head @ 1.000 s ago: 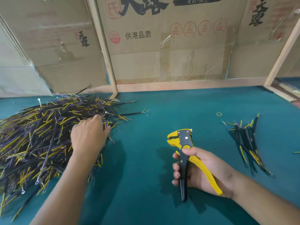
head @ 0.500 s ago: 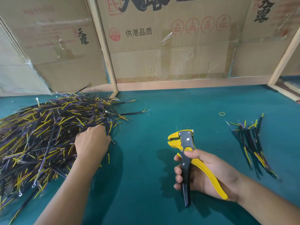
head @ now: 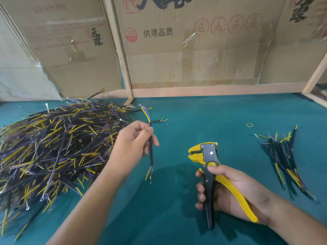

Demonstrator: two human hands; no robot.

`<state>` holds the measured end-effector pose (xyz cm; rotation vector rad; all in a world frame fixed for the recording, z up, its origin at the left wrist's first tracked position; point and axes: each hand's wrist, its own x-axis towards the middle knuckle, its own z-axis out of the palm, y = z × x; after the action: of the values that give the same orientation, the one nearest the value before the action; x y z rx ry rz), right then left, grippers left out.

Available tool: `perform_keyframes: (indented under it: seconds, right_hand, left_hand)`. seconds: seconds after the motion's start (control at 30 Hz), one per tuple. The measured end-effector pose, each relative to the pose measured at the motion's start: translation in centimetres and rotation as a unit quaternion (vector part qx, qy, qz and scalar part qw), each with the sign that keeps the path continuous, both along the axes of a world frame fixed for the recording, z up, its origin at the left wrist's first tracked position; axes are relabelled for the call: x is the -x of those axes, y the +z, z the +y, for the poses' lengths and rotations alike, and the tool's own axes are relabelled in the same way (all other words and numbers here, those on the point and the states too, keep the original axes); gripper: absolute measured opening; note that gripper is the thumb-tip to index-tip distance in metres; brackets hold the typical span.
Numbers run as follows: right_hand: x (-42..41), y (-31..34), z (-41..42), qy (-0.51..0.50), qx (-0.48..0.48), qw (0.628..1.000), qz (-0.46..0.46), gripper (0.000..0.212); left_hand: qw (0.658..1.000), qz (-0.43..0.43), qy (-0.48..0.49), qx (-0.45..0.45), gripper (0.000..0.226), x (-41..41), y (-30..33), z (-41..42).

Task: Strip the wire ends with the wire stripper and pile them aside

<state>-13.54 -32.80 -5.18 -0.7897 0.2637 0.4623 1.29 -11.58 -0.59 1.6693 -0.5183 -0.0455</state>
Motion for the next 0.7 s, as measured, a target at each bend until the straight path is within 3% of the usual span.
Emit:
perform_keyframes:
  seconds: [0.1, 0.23, 0.7]
  right_hand:
    - [-0.2, -0.5, -0.2, 0.009, -0.007, 1.000, -0.006, 0.044]
    - [-0.5, -1.0, -0.5, 0.018, -0.014, 1.000, -0.009, 0.040]
    - [-0.4, -0.7, -0.3, 0.014, -0.010, 1.000, -0.012, 0.040]
  left_hand:
    - [0.994, 0.047, -0.082, 0.051, 0.013, 1.8, -0.3, -1.3]
    - [0.989, 0.061, -0.130, 0.036, 0.012, 2.6, -1.1, -2.2]
    - [0.987, 0.079, -0.133, 0.033, 0.014, 2.7, -1.1, -2.2]
